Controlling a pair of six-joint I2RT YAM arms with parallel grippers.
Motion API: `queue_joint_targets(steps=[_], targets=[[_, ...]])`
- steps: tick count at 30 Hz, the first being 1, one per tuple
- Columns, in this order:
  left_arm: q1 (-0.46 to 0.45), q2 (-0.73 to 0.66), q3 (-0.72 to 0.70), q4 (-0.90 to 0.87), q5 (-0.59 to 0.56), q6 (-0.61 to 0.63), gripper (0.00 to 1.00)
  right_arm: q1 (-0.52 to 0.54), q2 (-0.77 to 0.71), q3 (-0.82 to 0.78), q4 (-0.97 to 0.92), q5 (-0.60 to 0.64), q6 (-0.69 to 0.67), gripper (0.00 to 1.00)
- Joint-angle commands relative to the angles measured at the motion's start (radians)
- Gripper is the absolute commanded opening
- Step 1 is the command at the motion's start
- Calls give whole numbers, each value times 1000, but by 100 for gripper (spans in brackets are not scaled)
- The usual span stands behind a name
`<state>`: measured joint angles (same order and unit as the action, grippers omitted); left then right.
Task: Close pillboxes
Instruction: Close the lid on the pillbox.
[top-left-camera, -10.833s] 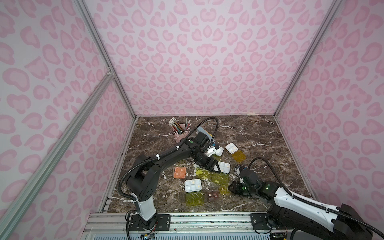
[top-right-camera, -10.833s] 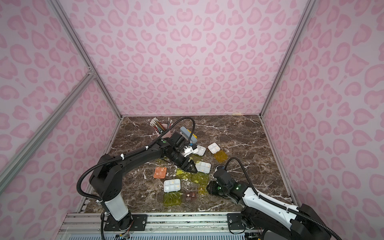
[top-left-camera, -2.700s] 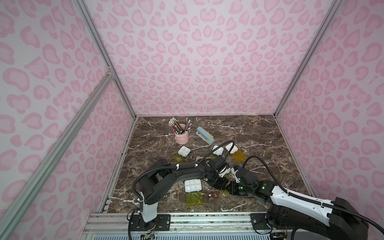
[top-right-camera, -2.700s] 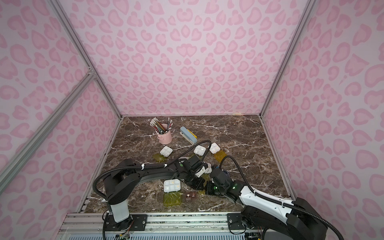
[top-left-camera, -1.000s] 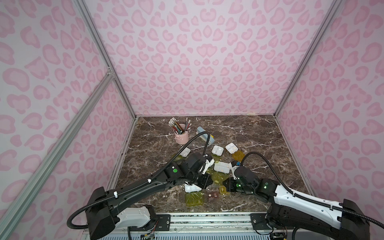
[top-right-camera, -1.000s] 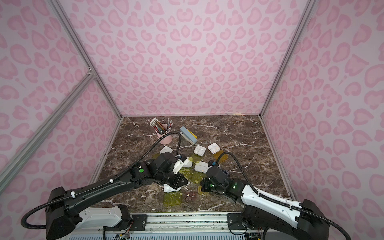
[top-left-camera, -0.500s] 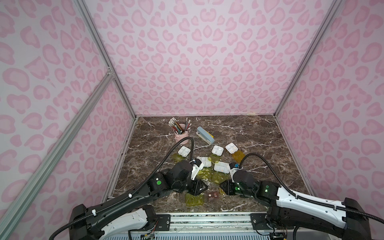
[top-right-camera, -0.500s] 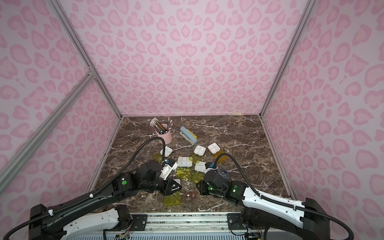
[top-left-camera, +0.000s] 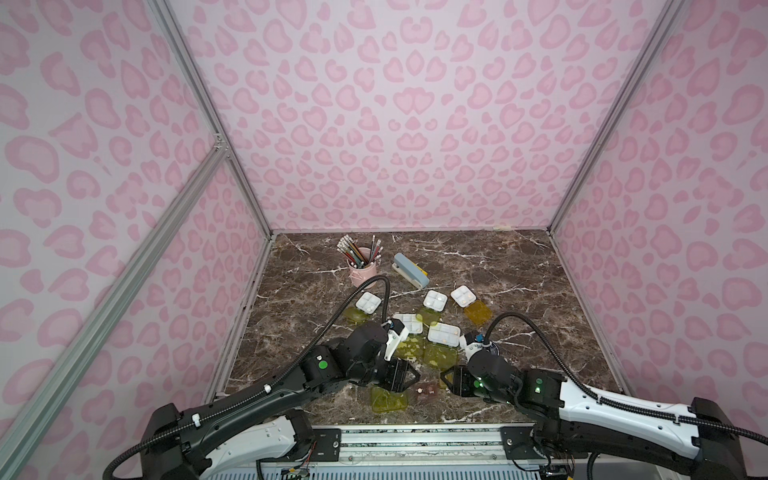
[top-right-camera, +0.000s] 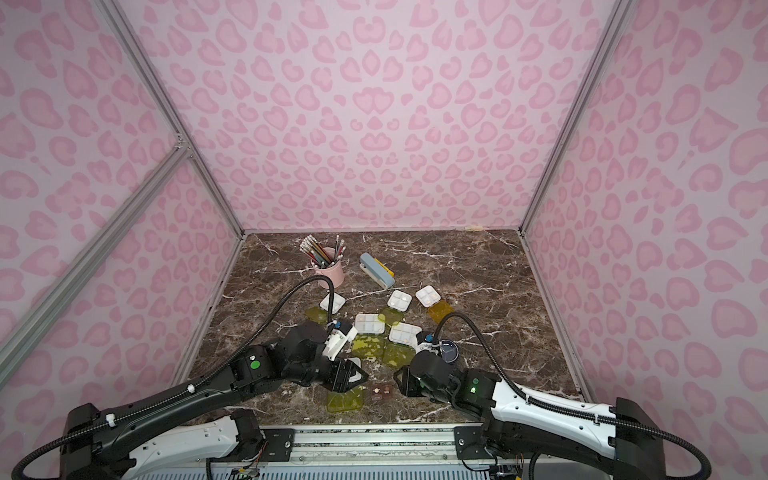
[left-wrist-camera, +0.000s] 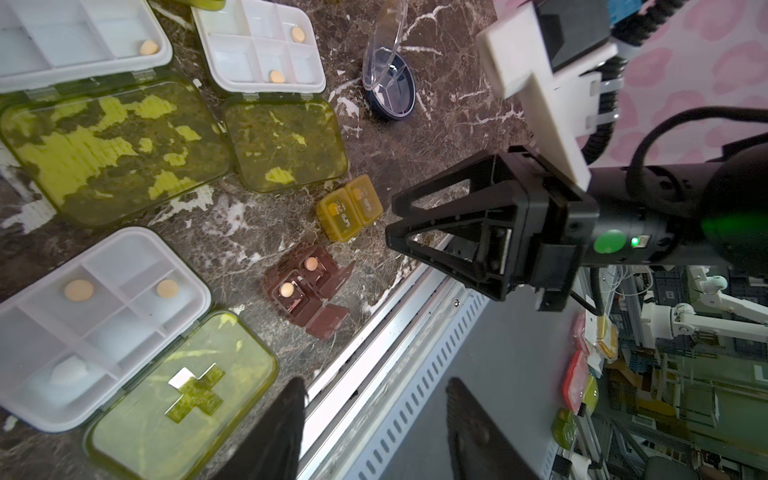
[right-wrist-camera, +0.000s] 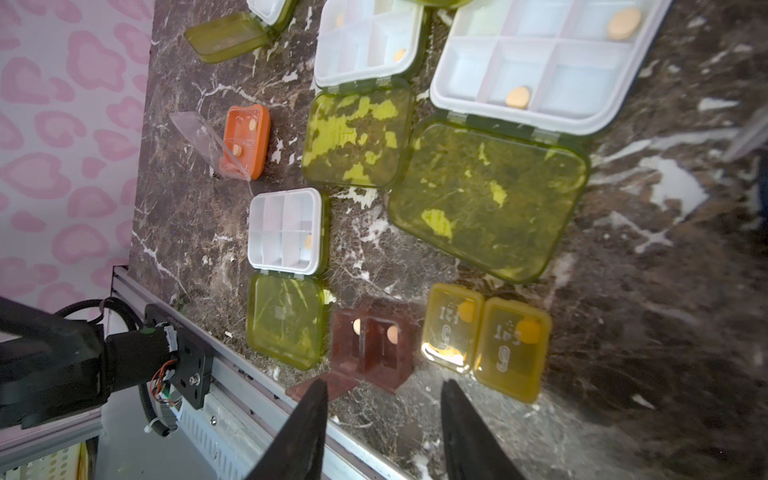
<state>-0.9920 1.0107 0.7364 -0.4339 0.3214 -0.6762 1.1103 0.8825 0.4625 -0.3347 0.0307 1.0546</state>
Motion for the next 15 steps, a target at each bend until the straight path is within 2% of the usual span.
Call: queue_joint_targets(steps=[1,7,12,15], targets=[[12,36,12,48,26,52,61,-11,-11,8,-51,71,-5,51],[63,144,59,70,86,106,63,-144,-77,1,-90,23,-47,54],[92,232,131,100,120,119,63,-299,-122,52,-175,-35,-145,66],[101,316,194,111,142,137,63,-406,-130,70,-223,-89,-222,69]])
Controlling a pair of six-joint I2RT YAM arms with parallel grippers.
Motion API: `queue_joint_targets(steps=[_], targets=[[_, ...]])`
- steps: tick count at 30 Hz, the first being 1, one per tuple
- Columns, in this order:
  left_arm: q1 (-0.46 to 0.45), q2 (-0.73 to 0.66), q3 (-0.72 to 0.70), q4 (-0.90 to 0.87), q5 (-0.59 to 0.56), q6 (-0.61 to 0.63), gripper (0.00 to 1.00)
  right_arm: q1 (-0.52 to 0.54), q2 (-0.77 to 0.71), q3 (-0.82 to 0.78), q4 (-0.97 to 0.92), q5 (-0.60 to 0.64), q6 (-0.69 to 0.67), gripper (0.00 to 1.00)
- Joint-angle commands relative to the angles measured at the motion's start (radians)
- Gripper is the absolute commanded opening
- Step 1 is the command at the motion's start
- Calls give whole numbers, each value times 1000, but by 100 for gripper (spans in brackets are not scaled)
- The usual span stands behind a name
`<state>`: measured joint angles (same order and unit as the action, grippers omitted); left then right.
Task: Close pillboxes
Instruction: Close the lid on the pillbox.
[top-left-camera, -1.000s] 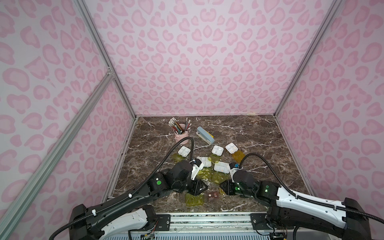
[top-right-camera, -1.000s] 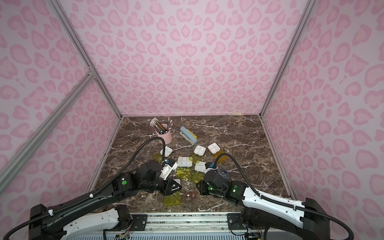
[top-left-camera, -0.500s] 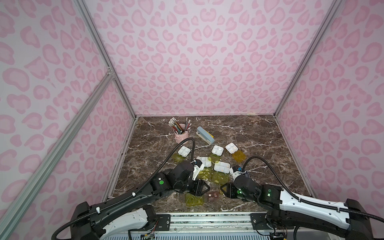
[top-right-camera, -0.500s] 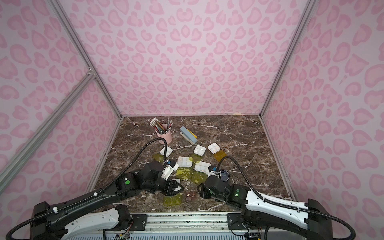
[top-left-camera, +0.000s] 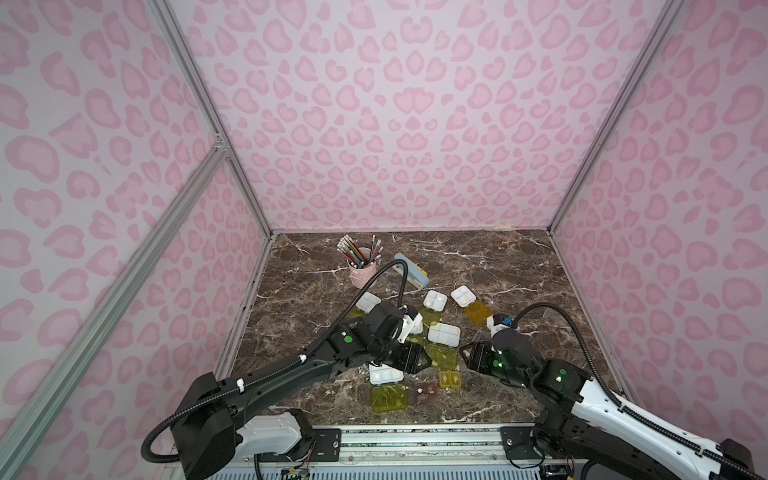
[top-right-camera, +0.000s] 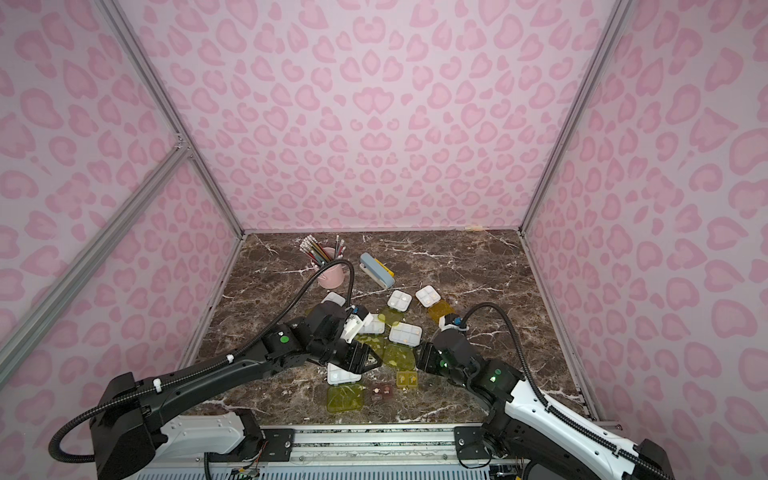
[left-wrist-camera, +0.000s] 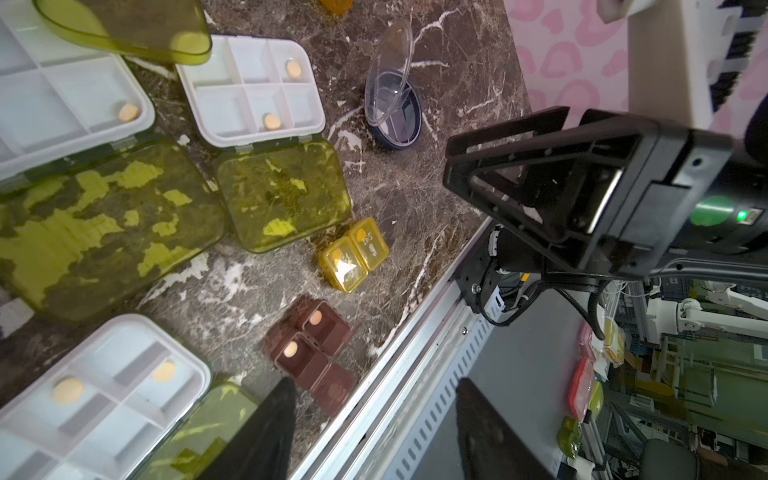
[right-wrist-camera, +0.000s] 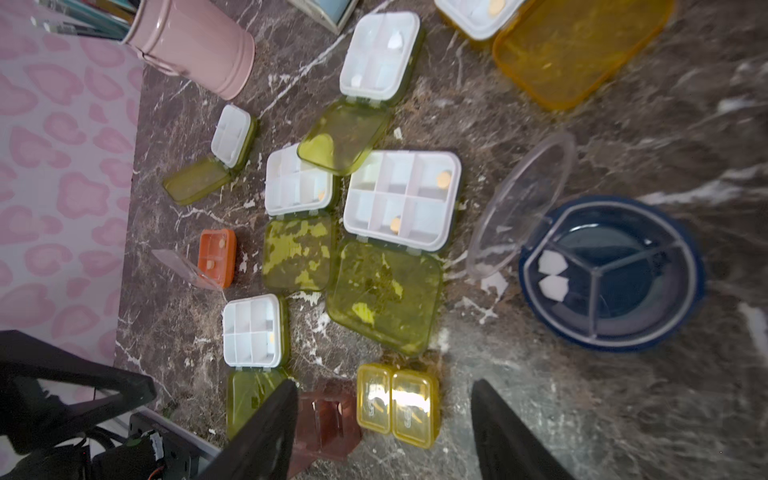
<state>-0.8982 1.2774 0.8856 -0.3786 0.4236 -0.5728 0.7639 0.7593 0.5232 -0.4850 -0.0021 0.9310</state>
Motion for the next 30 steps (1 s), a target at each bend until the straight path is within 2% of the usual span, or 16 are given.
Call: queue_joint_targets(steps=[1,7,13,23,28,30], targets=[[11,82,68,58,50,38,63,-89,-11,8,-81,-70,-115,70],[16,325,262,75,103,54,63,-298,-33,-49,-78,-190,-212,80],[22,551,485,46,171,61,63,-394,-11,-47,-83,-232,-245,82],[33,715,614,40,239,57,61,-420,-77,-77,-85,-163,-143,82],[33,732,622,38,248,60,59,-420,-142,-187,45,-241,-39,83],[32,734,622,33,247,63,57,-422,-170,-216,86,-257,-14,90]])
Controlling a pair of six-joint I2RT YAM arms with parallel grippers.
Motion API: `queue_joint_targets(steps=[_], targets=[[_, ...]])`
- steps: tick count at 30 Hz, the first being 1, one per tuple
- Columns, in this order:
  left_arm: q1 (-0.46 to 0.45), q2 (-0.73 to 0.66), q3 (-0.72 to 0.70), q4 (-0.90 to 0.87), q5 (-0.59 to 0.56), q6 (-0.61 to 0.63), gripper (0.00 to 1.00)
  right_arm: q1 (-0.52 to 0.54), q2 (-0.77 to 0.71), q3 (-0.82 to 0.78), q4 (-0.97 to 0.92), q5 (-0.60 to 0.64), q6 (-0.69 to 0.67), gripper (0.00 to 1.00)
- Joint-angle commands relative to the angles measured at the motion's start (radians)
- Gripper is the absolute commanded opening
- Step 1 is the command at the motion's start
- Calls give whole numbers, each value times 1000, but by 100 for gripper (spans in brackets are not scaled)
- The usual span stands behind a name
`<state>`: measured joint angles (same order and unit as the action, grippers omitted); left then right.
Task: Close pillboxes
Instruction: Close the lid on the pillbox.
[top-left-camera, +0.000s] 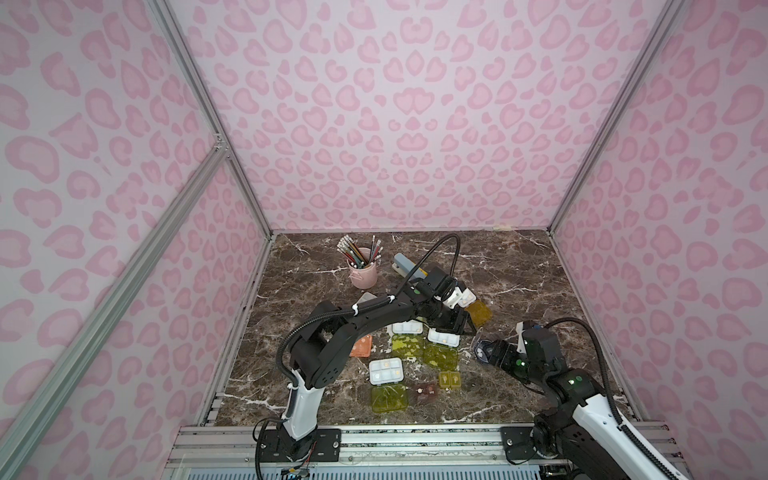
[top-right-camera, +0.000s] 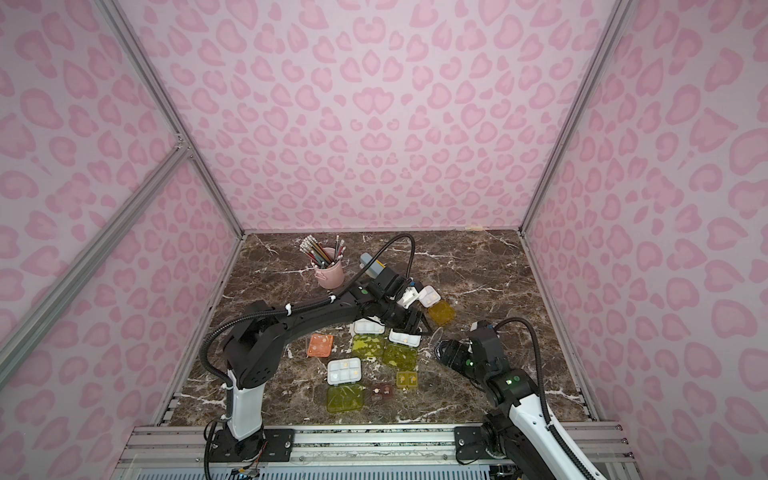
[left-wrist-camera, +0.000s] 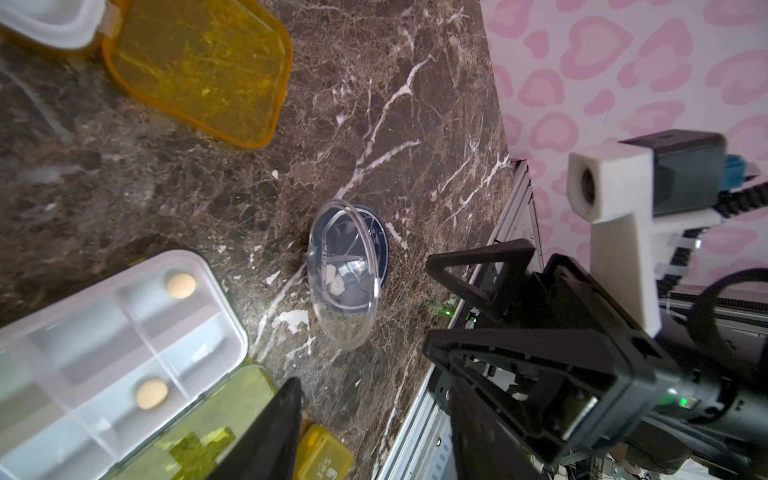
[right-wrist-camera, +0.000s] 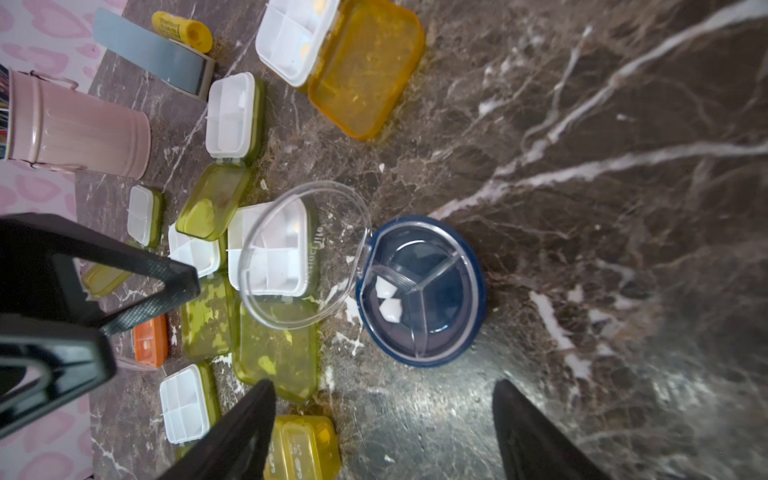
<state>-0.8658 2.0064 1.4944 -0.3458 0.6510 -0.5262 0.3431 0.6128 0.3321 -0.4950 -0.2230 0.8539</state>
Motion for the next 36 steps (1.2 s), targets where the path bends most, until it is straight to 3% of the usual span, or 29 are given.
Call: queue_joint_targets(steps=[1,2,12,36], targets=[[-1,4,12,0,16,17,57,-1,-34,-34,102,-33,71,94],[0,6,11,2,16,16,56,-1,-40,-39,102,-28,73,98],[1,23,4,21,24,-1,49,-32,-79,-86,170,-91,83,98],[-32,80,46,-6,7,8,43,-117,-95,-111,192,-176,58,98]])
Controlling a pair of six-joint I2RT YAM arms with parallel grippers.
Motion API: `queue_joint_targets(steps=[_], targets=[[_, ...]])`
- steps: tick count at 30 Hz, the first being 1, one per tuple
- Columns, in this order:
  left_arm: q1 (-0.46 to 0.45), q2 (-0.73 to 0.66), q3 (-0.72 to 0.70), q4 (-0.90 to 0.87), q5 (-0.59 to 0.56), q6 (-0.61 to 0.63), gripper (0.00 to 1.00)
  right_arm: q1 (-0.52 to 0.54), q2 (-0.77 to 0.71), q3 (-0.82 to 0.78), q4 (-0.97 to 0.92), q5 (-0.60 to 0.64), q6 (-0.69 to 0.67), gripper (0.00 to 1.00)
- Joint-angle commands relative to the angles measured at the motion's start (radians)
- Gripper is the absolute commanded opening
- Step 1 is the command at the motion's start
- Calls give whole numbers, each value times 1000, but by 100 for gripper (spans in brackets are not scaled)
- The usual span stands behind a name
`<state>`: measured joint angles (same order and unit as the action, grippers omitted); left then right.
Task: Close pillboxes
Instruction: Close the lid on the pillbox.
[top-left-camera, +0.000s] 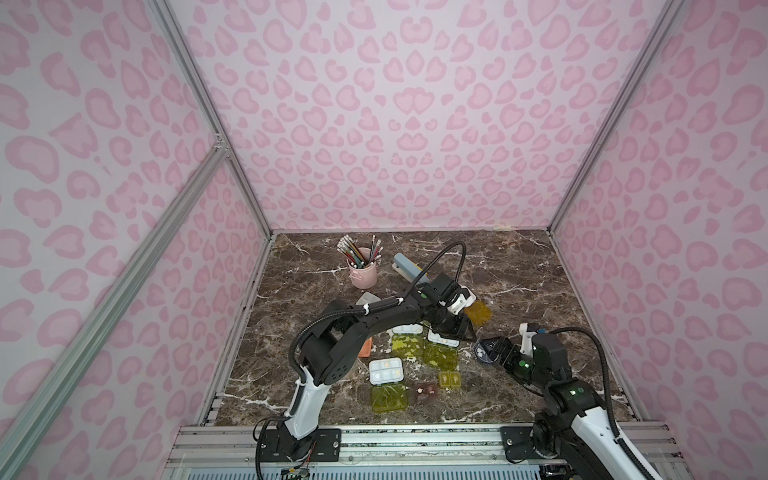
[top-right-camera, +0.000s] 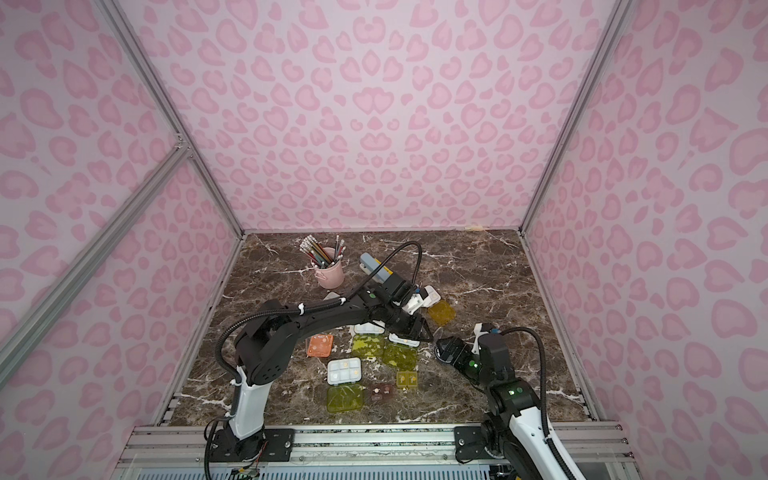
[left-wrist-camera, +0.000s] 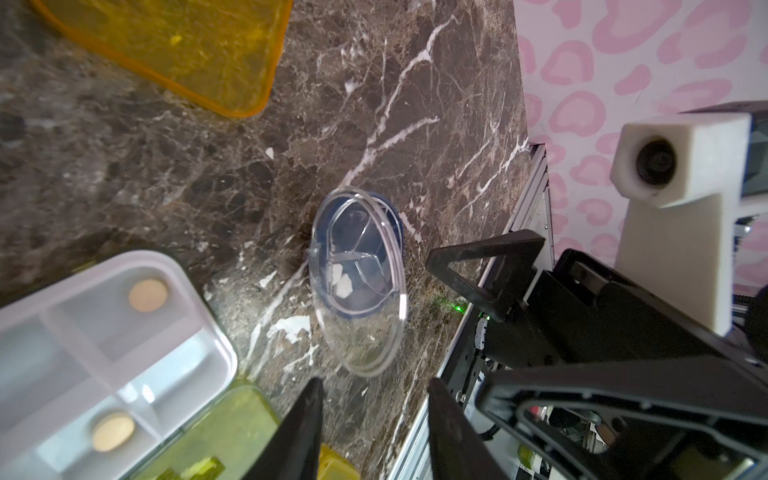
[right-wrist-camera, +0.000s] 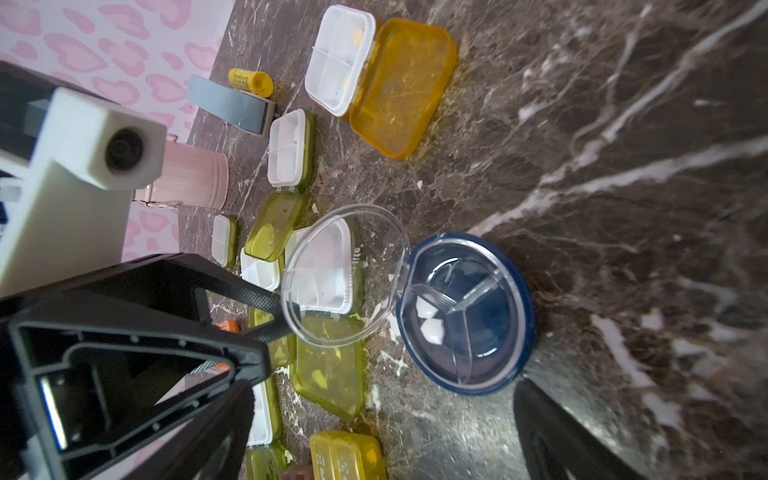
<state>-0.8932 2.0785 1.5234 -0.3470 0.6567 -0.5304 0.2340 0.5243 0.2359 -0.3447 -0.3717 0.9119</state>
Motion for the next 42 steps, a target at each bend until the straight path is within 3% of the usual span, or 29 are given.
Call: queue_joint_targets(steps=[1,16,23,30,42], targets=[[-6,11,17,-5,1,11,43,-12,-10,-20,47,-35,3,98],[-14,14,23,-19,-5,17,42,-95,-6,-52,32,-59,-8,98],[-3,14,43,9,11,-9,41,-115,3,-62,53,-65,-8,83],[8,18,58,18,11,-20,32,-127,12,-79,47,-73,-17,68],[17,56,70,32,11,-34,19,-142,48,-113,77,-87,-33,59]])
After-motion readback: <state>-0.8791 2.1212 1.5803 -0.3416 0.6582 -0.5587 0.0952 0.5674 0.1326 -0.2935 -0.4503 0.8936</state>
